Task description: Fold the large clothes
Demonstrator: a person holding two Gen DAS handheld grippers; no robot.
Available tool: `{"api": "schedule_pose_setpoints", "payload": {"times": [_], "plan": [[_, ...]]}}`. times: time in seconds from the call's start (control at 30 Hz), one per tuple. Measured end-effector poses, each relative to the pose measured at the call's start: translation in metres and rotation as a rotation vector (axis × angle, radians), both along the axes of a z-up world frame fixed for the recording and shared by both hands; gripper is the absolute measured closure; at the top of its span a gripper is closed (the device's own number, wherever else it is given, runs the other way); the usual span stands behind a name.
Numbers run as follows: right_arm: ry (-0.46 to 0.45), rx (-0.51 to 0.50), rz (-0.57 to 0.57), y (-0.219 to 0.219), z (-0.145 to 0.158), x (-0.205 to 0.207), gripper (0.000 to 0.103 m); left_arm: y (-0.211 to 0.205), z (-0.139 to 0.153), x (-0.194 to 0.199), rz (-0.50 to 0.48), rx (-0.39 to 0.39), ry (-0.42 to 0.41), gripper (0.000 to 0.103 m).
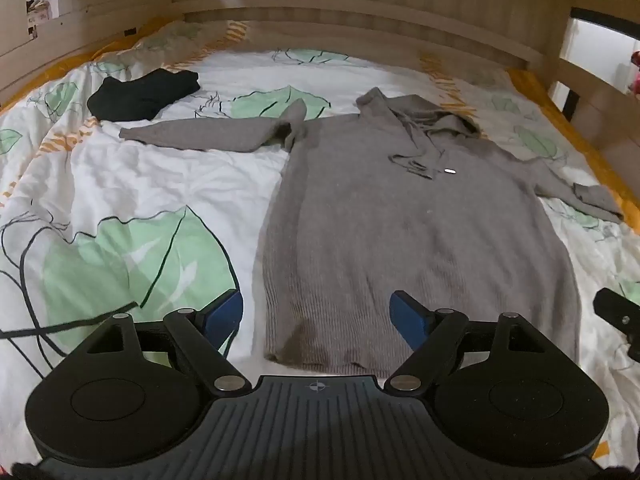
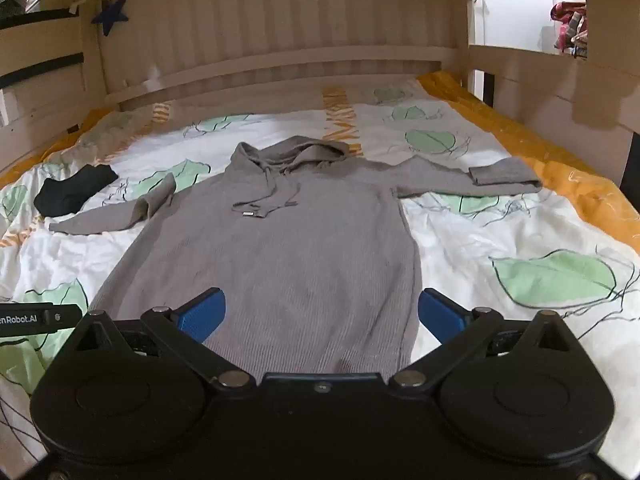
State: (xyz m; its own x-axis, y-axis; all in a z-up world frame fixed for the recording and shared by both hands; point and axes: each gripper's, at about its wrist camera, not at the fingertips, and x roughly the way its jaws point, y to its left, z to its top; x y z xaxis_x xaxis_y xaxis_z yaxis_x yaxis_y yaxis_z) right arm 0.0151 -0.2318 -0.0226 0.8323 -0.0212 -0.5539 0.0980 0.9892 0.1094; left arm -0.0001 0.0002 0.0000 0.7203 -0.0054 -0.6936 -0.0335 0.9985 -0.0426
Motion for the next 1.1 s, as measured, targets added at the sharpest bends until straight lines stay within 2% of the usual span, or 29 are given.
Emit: {"api": "schedule_pose_setpoints", "payload": {"times": [0.17,0.23,0.27,0.47,0.53,1.1], "plan": [[-0.001,0.0,-0.002,0.001,0.002,-0.001,0.001,-0.001,0.001,-0.003,-0.003,-0.019,0.006,0.023],[-0.006,-0.012,-0.003,0.013,-0.007,-0.01,0.001,-0.002,0.002,-0.007,-0.002,-0.023,0.004,0.023],[0.013,0.0,0.002,0.008,-0.006,-0.005,0.001,-0.002,-0.006,-0.002,-0.024,-0.006,0.047,0.023],[0.041,0.011,-0.001,0.006,-0.018,-0.001,0.001,-0.001,-0.009,-0.004,-0.029,-0.005,0.062,0.023],[0.061,0.017,0.01,0.003,-0.012,0.003,0.001,-0.006,-0.009,0.001,-0.028,-0.003,0.073,0.023],[0.086,0.023,0.016,0.005,-0.015,0.007,0.001,-0.007,-0.012,0.001,-0.034,0.002,0.081,0.023]]}}
